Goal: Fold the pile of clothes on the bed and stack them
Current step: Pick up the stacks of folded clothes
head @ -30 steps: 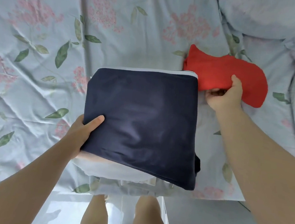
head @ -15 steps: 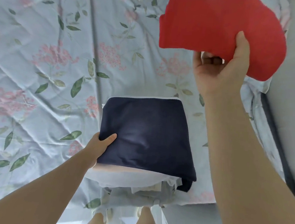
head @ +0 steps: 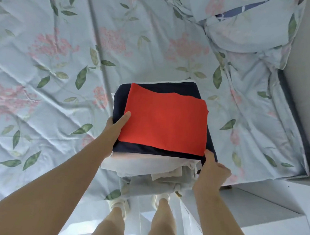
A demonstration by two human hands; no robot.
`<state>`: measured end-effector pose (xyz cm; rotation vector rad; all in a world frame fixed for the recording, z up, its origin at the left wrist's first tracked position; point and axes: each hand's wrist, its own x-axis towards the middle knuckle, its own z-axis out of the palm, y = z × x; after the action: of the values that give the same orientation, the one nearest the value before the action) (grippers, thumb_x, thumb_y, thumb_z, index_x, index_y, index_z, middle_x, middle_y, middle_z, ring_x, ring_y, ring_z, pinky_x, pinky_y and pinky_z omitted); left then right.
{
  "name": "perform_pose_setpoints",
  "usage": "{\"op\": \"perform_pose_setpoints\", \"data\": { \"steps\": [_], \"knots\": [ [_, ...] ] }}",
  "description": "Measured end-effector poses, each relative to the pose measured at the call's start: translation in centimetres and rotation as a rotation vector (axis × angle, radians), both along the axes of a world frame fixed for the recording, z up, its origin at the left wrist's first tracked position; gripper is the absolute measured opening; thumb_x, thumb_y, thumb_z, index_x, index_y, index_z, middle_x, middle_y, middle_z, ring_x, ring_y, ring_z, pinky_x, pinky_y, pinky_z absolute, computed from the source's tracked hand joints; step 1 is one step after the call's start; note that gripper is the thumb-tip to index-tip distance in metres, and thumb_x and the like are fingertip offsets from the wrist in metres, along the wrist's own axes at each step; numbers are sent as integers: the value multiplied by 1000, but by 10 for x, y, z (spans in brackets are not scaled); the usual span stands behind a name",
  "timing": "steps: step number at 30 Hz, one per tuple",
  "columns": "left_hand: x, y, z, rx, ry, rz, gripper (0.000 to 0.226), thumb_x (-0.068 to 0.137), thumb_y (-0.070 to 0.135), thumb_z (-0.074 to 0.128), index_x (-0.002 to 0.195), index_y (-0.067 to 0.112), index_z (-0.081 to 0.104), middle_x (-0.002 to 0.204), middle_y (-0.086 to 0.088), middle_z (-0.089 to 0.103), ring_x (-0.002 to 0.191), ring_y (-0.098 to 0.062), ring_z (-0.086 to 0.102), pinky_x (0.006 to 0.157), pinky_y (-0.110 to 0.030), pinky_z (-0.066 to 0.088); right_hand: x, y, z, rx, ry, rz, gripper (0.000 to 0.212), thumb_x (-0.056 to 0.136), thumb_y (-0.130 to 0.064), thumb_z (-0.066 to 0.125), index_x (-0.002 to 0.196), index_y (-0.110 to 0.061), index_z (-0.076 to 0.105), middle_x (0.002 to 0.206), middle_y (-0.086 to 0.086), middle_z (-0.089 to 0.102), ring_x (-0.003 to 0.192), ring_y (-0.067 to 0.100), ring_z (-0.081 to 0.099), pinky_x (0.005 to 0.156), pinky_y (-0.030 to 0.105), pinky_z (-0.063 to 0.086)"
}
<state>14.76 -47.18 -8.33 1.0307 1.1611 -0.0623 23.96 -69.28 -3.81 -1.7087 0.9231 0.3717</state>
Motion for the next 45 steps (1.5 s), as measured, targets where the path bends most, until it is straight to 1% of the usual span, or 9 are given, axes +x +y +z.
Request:
{"op": "perform_pose_setpoints", "data": {
  "steps": [3, 6, 10, 14, 22, 27, 36, 39, 45],
  "knots": [
    [6, -2, -8, 88, 48, 9, 83, 67, 52, 79, 132, 21, 38, 118, 2, 59, 100, -16, 61, 86, -34, 50, 48, 13, 2, -175, -155, 259, 52, 73, -39, 75, 111, -15, 49, 108, 4, 53, 95, 21, 56, 86, 40, 48],
    [9, -4, -11, 133, 81, 8, 85, 66, 46, 81, 133, 20, 37, 120, 0, 57, 99, -14, 60, 80, -30, 49, 82, 28, -16, -424, -69, 820, 96, 65, -65, 70, 141, -18, 33, 143, 6, 39, 130, 29, 40, 107, 53, 32],
    [4, 2, -26, 153, 208, -26, 132, 30, 74, 81, 142, 30, 26, 136, 1, 48, 117, -23, 54, 97, -43, 47, 102, 24, -54, -139, 252, 942, 140, 24, -84, 72, 139, -14, 34, 136, 6, 49, 122, 27, 50, 103, 48, 41],
    [6, -2, -35, 8, 163, -40, 111, 30, 65, 78, 126, 30, 34, 120, 5, 56, 105, -17, 59, 80, -32, 50, 115, 12, -74, 269, 441, 1012, 105, 46, -61, 80, 137, -24, 41, 124, 0, 60, 109, 18, 60, 100, 38, 45],
    [10, 8, -42, -179, 144, -94, 139, 8, 70, 83, 134, 30, 42, 119, 1, 65, 102, -15, 64, 75, -27, 49, 132, 9, -102, 391, 458, 1072, 99, 53, -55, 77, 139, -31, 35, 121, -5, 60, 109, 14, 59, 97, 34, 45],
    [9, 7, -46, -179, 121, -76, 131, 14, 69, 85, 133, 28, 48, 105, 4, 72, 93, -14, 70, 75, -29, 51, 132, 9, -106, 440, 473, 1038, 120, 18, -65, 86, 128, -33, 48, 110, -8, 69, 94, 8, 69, 74, 22, 51],
    [3, 2, -28, -161, 31, -50, 100, 19, 66, 84, 106, 22, 61, 80, 2, 75, 68, -12, 72, 51, -19, 53, 117, 11, -90, 487, 495, 890, 124, 12, -57, 90, 127, -27, 54, 101, 0, 74, 88, 16, 72, 63, 27, 56],
    [-15, 4, -16, -193, 8, -40, 73, 43, 61, 78, 101, 20, 63, 77, 2, 75, 66, -11, 71, 57, -22, 53, 95, 13, -75, 502, 509, 837, 122, 10, -54, 91, 124, -25, 56, 101, 3, 74, 86, 19, 72, 60, 28, 58],
    [-96, 21, 19, -145, 14, 18, 103, 19, 69, 83, 110, 26, 63, 96, -1, 75, 84, -17, 72, 76, -32, 50, 14, 30, -42, 495, 573, 823, 120, 16, -53, 92, 126, -24, 55, 106, 7, 72, 90, 24, 71, 64, 33, 57]
  ]
}}
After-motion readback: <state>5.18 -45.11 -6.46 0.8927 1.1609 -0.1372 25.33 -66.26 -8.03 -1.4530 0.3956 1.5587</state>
